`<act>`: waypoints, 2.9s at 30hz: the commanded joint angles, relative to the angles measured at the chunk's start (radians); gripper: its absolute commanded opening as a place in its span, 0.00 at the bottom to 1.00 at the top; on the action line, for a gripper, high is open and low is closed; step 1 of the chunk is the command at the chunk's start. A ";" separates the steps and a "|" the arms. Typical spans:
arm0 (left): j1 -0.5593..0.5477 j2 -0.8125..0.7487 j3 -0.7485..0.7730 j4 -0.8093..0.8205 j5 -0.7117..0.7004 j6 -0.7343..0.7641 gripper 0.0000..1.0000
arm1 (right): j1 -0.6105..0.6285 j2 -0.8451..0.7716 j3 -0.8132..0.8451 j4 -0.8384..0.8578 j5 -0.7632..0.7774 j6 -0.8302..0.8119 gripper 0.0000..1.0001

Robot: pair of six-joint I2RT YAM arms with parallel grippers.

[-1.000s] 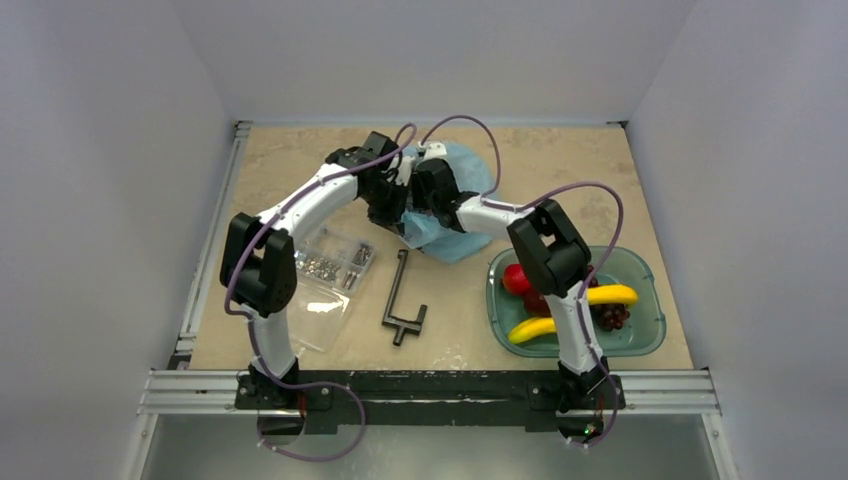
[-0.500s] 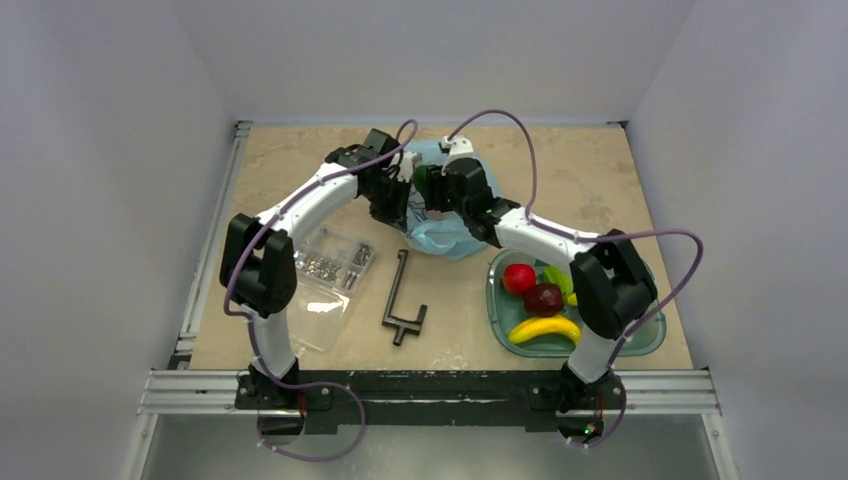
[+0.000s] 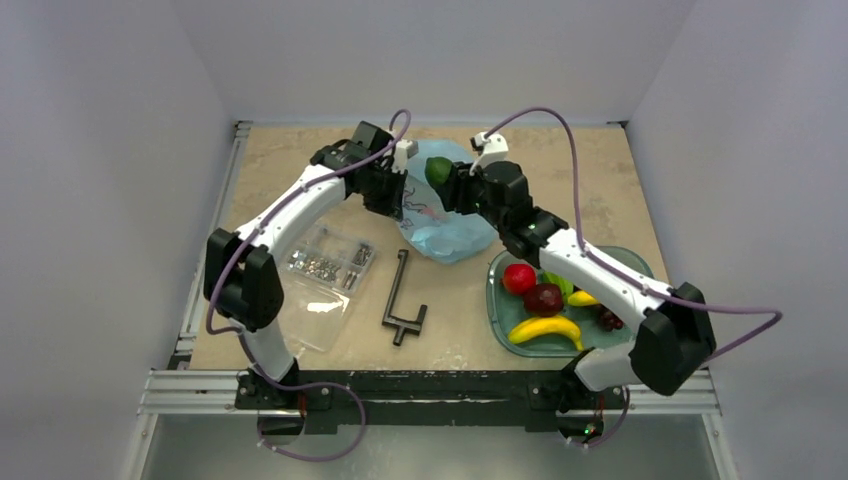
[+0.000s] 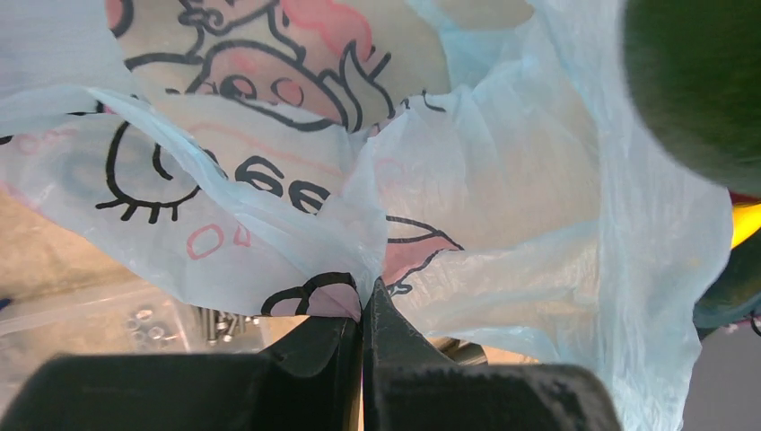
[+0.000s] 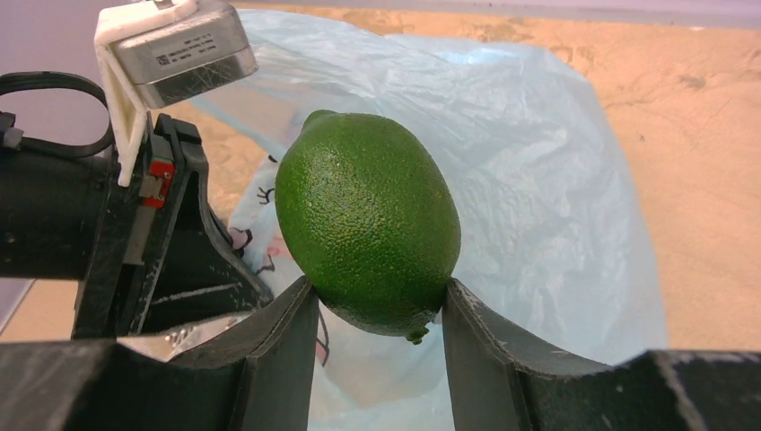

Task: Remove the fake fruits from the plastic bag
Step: Take out the fake fruit from the plastic bag, then place the fake fruit in the bin, then reset both arms

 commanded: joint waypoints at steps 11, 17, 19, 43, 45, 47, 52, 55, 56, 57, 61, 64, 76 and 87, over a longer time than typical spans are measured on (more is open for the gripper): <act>0.062 -0.125 -0.041 0.096 -0.087 0.018 0.00 | 0.002 -0.381 0.043 -0.292 0.151 -0.040 0.00; 0.139 -0.093 -0.024 0.097 0.048 -0.001 0.22 | 0.002 -0.498 -0.009 -0.548 0.291 0.053 0.00; 0.148 -0.099 -0.025 0.100 0.069 -0.005 0.31 | 0.002 -0.532 -0.010 -0.653 0.353 0.109 0.00; 0.184 -0.455 -0.155 0.199 0.001 0.051 0.57 | -0.437 -0.584 -0.336 -0.818 0.223 0.524 0.01; 0.185 -0.467 -0.160 0.204 0.012 0.054 0.57 | -0.449 -0.587 -0.345 -0.822 0.223 0.550 0.08; 0.186 -0.472 -0.161 0.208 0.024 0.055 0.57 | -0.459 -0.589 -0.363 -0.820 0.215 0.572 0.11; 0.187 -0.486 -0.165 0.214 0.048 0.057 0.57 | -0.466 -0.636 -0.423 -0.786 0.227 0.595 0.23; 0.187 -0.501 -0.177 0.229 0.054 0.059 0.58 | -0.465 -0.664 -0.435 -0.785 0.231 0.596 0.46; 0.188 -0.505 -0.180 0.233 0.056 0.059 0.58 | -0.465 -0.674 -0.435 -0.787 0.232 0.595 0.49; 0.188 -0.509 -0.183 0.236 0.060 0.059 0.58 | -0.465 -0.683 -0.436 -0.787 0.229 0.591 0.54; 0.186 -0.523 -0.197 0.251 0.071 0.057 0.58 | -0.465 -0.715 -0.429 -0.783 0.206 0.568 0.70; 0.186 -0.537 -0.212 0.267 0.081 0.057 0.58 | -0.463 -0.738 -0.405 -0.775 0.162 0.528 0.77; 0.121 -0.699 -0.163 0.282 0.034 0.039 0.61 | -0.464 -0.883 -0.080 -0.731 -0.034 0.151 0.98; 0.121 -1.034 -0.072 0.225 -0.116 -0.102 0.67 | -0.463 -0.976 0.188 -0.764 0.197 0.033 0.99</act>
